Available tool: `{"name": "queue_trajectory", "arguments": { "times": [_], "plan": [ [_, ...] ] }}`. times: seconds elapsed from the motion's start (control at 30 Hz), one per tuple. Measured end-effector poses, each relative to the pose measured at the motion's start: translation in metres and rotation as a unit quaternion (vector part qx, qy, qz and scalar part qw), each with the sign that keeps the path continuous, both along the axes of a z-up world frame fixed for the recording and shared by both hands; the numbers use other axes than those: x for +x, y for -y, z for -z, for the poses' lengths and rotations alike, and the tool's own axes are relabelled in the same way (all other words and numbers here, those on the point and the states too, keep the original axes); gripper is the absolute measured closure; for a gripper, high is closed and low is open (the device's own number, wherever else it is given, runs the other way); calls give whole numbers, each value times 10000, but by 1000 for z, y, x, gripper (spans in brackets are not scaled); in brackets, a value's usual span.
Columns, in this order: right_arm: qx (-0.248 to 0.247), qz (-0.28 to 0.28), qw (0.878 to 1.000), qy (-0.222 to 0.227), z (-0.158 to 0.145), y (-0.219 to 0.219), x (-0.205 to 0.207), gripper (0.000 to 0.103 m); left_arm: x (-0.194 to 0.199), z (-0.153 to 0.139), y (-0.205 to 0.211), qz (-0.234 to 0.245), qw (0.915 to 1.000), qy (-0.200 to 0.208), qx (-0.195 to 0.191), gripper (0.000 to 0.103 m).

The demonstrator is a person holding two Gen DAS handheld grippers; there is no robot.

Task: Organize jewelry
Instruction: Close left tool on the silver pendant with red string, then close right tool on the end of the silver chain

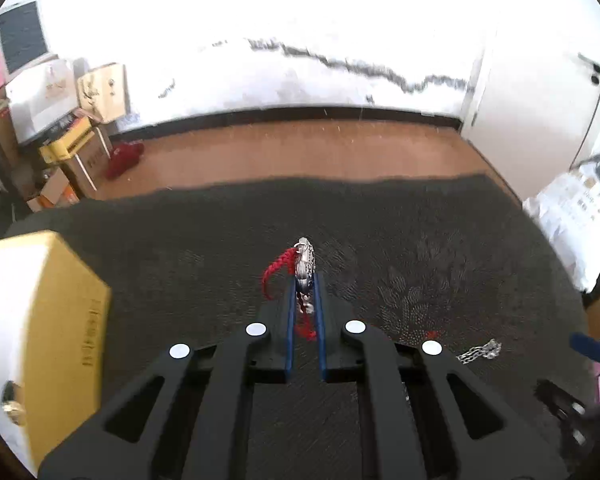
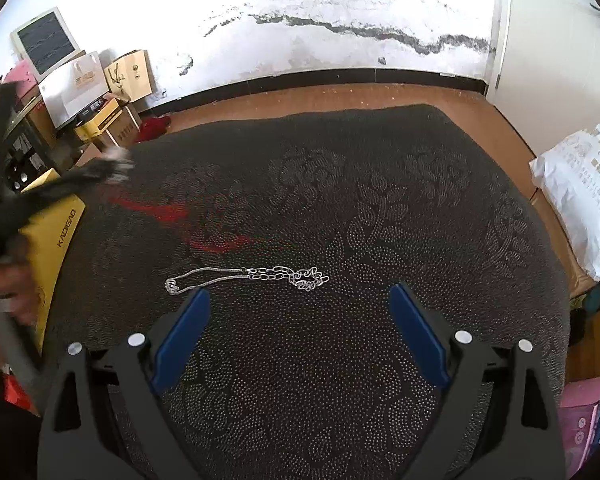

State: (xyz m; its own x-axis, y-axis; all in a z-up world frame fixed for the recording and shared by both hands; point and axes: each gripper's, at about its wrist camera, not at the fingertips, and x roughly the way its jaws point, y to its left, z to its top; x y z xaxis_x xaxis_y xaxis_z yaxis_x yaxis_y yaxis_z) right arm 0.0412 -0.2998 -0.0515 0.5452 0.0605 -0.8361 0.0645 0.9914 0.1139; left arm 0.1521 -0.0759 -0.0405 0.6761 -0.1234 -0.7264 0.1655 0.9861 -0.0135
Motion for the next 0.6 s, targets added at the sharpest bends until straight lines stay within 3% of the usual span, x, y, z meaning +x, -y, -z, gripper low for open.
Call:
{"name": "queue_trajectory", "arguments": {
  "times": [0.13,0.27,0.4,0.5,0.6],
  "plan": [
    [-139,-5,9998,-108,11,0,7,15,-21,-40,-26,-6,9996,289,-20,95],
    [-472,-279,9981,-271,29,-11,14,15,-41,-57,-52,72,9997,186,-156,95],
    [-681,-505,9950,-538,54,-18,24,15,-52,-61,-73,131,9996,191,-139,95],
    [-541,-379,9950,-747,75,-17,34,12,-53,-55,-86,110,9998,112,-152,95],
    [-712,-338,9954,-554,82,-28,45,10,-53,-48,-98,88,9997,-2,-213,95]
  ]
}}
